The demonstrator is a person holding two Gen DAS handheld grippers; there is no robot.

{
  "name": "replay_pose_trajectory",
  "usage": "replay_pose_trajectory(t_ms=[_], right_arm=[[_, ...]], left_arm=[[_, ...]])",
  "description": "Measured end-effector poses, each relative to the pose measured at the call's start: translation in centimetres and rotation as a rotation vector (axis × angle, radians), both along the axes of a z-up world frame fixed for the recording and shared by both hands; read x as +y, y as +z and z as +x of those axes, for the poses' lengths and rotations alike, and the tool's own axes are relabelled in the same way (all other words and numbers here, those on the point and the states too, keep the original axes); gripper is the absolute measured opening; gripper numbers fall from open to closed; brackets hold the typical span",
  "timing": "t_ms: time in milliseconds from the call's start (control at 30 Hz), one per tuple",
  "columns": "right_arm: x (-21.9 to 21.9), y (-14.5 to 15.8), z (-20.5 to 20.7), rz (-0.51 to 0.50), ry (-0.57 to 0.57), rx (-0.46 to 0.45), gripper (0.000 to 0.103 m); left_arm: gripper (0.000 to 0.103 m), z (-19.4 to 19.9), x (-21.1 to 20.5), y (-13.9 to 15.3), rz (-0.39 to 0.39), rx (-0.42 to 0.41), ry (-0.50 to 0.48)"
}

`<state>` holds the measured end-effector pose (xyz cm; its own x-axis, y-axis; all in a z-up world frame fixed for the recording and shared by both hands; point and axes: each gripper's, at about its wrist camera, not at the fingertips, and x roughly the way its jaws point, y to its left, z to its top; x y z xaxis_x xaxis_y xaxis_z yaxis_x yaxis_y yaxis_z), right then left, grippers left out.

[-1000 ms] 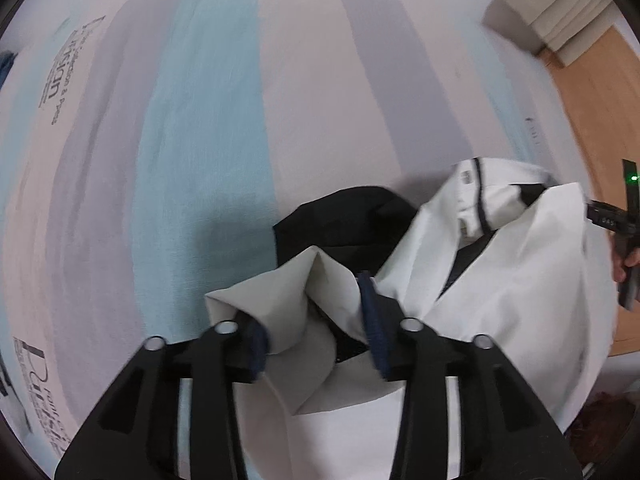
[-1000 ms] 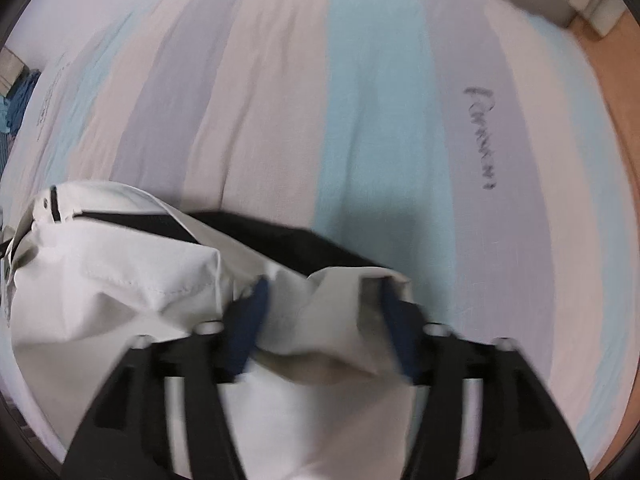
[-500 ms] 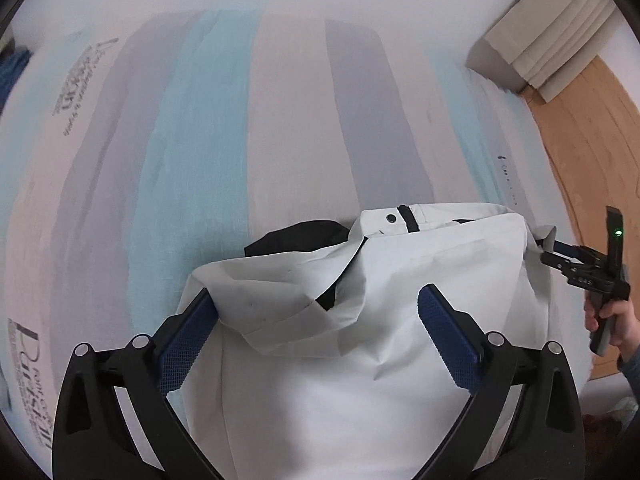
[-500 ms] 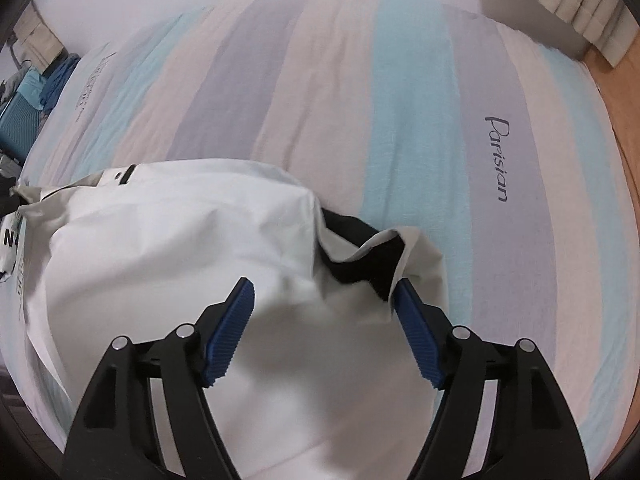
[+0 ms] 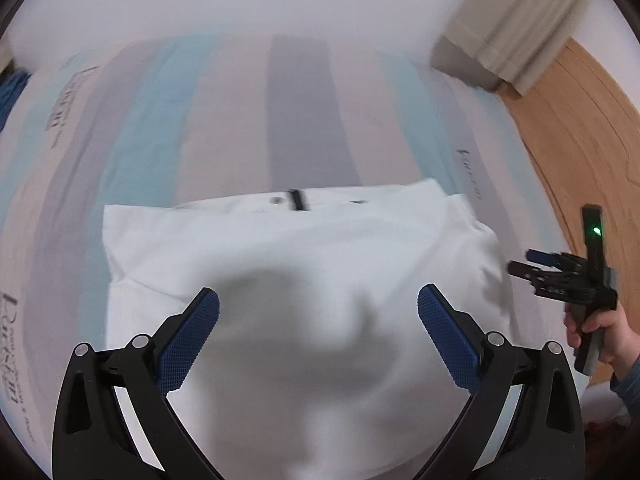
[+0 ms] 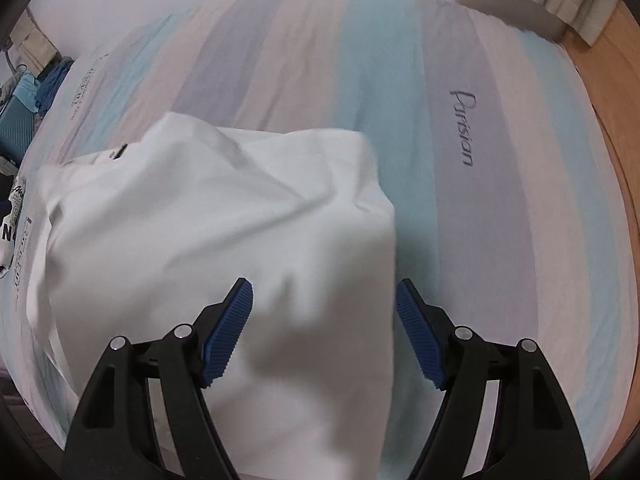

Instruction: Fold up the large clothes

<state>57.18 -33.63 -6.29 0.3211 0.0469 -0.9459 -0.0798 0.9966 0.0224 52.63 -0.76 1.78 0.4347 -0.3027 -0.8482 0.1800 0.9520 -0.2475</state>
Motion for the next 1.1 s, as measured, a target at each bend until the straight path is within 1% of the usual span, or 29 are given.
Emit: replay_pose_trajectory(t_ms=[67, 167, 233, 333, 400, 533, 633, 733, 833, 933, 967, 1033, 1100], right_arm=[[-0.7, -0.6, -0.1, 0.014, -0.008, 0.015, 0.074], [-1.8, -1.9, -0.3, 0.035, -0.012, 0.041, 0.075], [-2.4, -2.9, -0.3, 0.054, -0.009, 0.067, 0.075], [-3.3, -5.0, -0.3, 0.116, -0.01, 0.122, 0.075], [-3.8, -6.2, 0.0, 0.167, -0.022, 0.154, 0.075], [-4.4, -7.9, 0.3, 0.273, -0.042, 0.179, 0.075], [-4.2, -8.6, 0.6, 0.349, -0.03, 0.186, 0.075], [-3.7, -9.5, 1.0, 0.398, 0.0, 0.203, 0.076], [-3.8, -10.7, 1.1, 0.471, -0.013, 0.229, 0.076], [-3.9, -10.8, 1.3, 0.551, -0.027, 0.239, 0.076], [-3.6, -10.4, 1.3, 0.56, -0.028, 0.24, 0.076], [-2.3, -9.2, 1.1, 0.549, 0.014, 0.229, 0.076], [-1.6, -9.3, 1.1, 0.515, 0.048, 0.249, 0.076]], left_arm=[[0.097, -0.1, -2.1, -0.7, 0.023, 0.0, -0.021], [0.097, 0.6, -3.5, -3.2, 0.052, 0.065, -0.017], [0.097, 0.9, -4.3, -5.4, 0.077, 0.109, -0.021], [0.097, 1.0, -5.3, -7.9, 0.112, 0.144, -0.032], [0.097, 1.2, -5.7, -9.2, 0.141, 0.148, -0.034], [0.098, 1.8, -6.1, -11.9, 0.149, 0.187, -0.023], [0.098, 1.9, -6.4, -12.8, 0.163, 0.188, -0.024], [0.098, 2.0, -6.2, -13.7, 0.153, 0.198, -0.022], [0.098, 2.1, -6.0, -14.2, 0.148, 0.21, -0.023], [0.098, 2.2, -5.8, -14.5, 0.145, 0.217, -0.024], [0.098, 2.2, -5.7, -14.5, 0.144, 0.219, -0.025], [0.098, 2.3, -5.7, -14.6, 0.142, 0.221, -0.026], [0.098, 2.2, -5.4, -14.7, 0.138, 0.22, -0.029]])
